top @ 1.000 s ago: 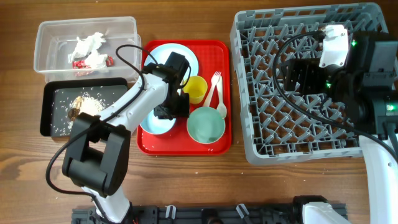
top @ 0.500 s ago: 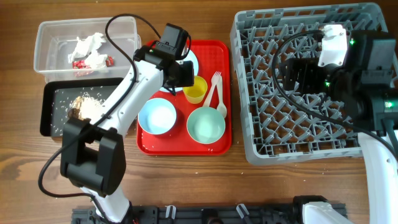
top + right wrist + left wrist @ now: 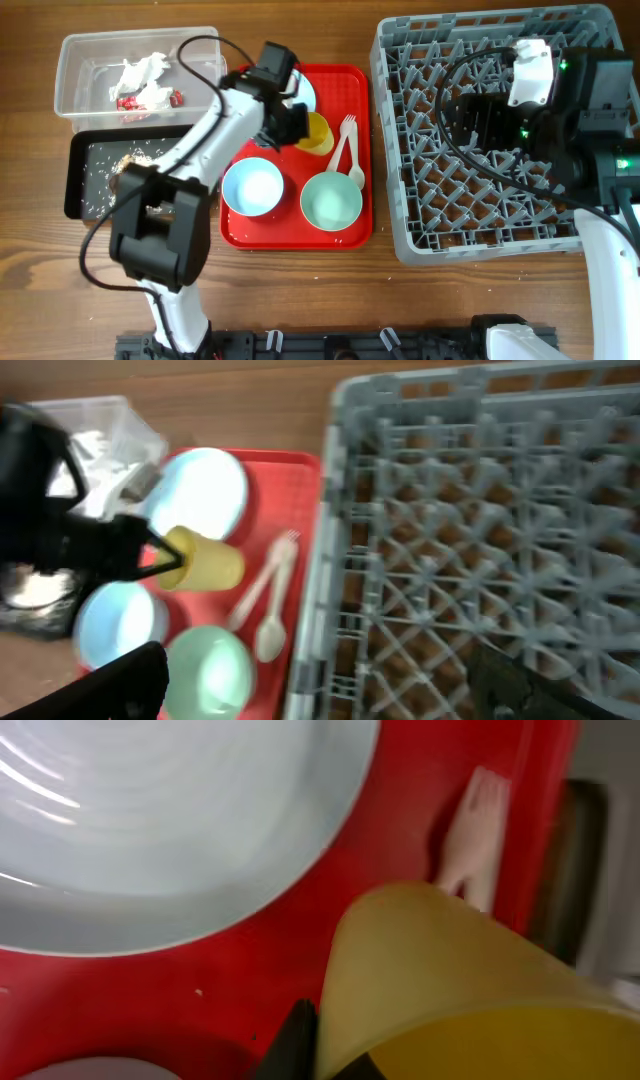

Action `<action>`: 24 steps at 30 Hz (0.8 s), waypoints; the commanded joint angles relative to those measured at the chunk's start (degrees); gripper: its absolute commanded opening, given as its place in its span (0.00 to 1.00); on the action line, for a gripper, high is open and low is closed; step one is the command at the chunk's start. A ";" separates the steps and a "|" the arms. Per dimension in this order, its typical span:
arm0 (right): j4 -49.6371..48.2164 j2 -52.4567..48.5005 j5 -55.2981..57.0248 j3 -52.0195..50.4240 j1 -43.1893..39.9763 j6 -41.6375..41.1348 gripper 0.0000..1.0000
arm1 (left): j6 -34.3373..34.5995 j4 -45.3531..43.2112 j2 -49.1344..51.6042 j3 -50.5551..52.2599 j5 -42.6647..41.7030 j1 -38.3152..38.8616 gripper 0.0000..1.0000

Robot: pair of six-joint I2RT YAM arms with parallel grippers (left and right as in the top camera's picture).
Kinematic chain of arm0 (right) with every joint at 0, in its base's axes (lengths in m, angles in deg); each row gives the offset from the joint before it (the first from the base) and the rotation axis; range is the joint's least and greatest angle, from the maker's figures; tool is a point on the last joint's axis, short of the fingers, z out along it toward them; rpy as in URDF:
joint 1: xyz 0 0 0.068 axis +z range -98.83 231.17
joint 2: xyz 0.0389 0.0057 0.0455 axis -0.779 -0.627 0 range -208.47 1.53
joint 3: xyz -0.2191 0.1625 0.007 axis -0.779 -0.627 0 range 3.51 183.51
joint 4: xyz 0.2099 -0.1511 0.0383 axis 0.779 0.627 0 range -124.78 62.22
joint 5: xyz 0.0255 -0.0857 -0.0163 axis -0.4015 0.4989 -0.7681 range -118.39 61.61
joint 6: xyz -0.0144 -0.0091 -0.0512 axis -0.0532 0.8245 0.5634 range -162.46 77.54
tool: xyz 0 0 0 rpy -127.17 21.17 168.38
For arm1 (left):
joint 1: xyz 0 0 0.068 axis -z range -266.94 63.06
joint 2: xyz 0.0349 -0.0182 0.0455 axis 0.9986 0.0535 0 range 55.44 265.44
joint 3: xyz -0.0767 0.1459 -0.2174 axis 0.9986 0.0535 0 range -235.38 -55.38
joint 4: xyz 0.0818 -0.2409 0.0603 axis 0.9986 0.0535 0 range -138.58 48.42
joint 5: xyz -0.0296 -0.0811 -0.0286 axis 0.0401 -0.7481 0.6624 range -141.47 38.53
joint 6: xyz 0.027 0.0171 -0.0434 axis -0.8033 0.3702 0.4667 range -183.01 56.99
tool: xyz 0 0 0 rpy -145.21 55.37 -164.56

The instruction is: Sort waste into correct bins and load items into the dishwasher rack

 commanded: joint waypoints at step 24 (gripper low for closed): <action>-40.02 -22.80 -42.40 0.20 15.69 -9.11 0.90 | -0.09 -1.33 -9.03 -2.29 -75.08 -13.92 0.04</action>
